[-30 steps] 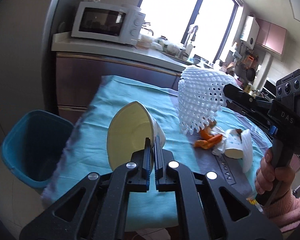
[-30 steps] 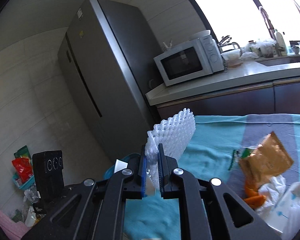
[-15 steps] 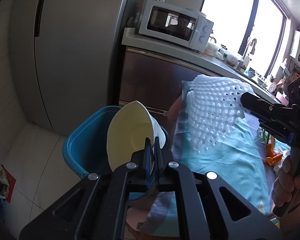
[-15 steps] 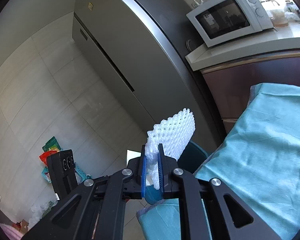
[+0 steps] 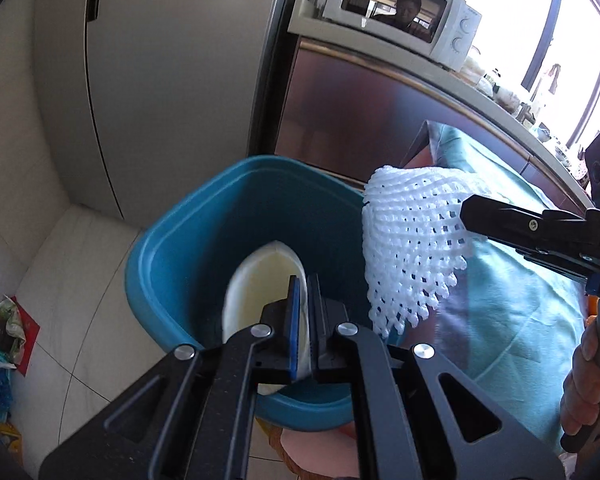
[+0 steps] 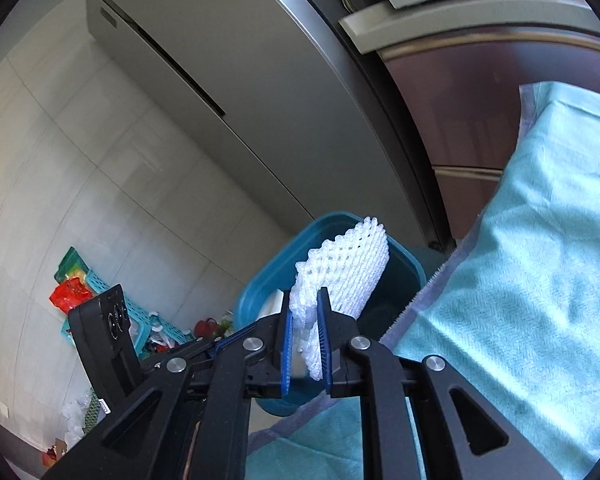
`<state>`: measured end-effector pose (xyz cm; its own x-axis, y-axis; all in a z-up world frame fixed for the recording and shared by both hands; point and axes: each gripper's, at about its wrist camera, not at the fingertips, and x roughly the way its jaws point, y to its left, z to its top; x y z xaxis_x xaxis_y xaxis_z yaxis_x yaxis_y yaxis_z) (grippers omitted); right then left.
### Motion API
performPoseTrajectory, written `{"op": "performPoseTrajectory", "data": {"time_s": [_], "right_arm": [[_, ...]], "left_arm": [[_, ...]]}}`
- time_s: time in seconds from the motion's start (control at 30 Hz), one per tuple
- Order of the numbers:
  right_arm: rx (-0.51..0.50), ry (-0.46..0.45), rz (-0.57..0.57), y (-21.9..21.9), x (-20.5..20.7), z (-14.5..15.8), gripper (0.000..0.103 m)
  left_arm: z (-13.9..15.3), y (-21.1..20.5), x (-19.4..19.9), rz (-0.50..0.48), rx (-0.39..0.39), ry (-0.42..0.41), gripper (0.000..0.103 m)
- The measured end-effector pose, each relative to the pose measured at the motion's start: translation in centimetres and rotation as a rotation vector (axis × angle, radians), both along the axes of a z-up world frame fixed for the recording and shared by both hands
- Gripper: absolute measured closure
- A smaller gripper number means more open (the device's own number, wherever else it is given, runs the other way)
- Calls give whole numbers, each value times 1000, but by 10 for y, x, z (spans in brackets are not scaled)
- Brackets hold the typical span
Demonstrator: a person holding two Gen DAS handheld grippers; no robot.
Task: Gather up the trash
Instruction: 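Carry the cup and foam net to the teal bin and release both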
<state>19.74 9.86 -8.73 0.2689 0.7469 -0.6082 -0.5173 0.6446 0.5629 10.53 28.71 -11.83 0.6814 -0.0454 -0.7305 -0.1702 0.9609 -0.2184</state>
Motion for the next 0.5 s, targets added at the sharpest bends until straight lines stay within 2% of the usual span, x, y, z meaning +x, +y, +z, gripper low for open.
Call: {"op": "performPoseTrajectory", "data": {"time_s": [0.07, 0.13, 0.27, 0.3, 0.37, 0.47, 0.5], "right_arm": [[-20, 13, -5, 1, 0, -5, 89], [-28, 23, -14, 0, -2, -5, 80], [-29, -1, -19, -5, -8, -1, 70], [-28, -7, -20, -8, -10, 1, 66], [-15, -17, -22, -13, -13, 5, 65], [2, -54, -20, -27, -26, 17, 65], [6, -68, -16, -29, -26, 17, 65]], "left_arm": [[-5, -1, 6, 7, -3, 13, 98], [-7, 0, 9, 17, -7, 14, 97], [0, 0, 9, 33, -13, -9, 94], [-3, 3, -3, 35, -7, -24, 90], [6, 0, -9, 39, 8, -50, 88], [21, -7, -17, 31, 20, -96, 77], [28, -10, -20, 23, 25, -113, 71]]}}
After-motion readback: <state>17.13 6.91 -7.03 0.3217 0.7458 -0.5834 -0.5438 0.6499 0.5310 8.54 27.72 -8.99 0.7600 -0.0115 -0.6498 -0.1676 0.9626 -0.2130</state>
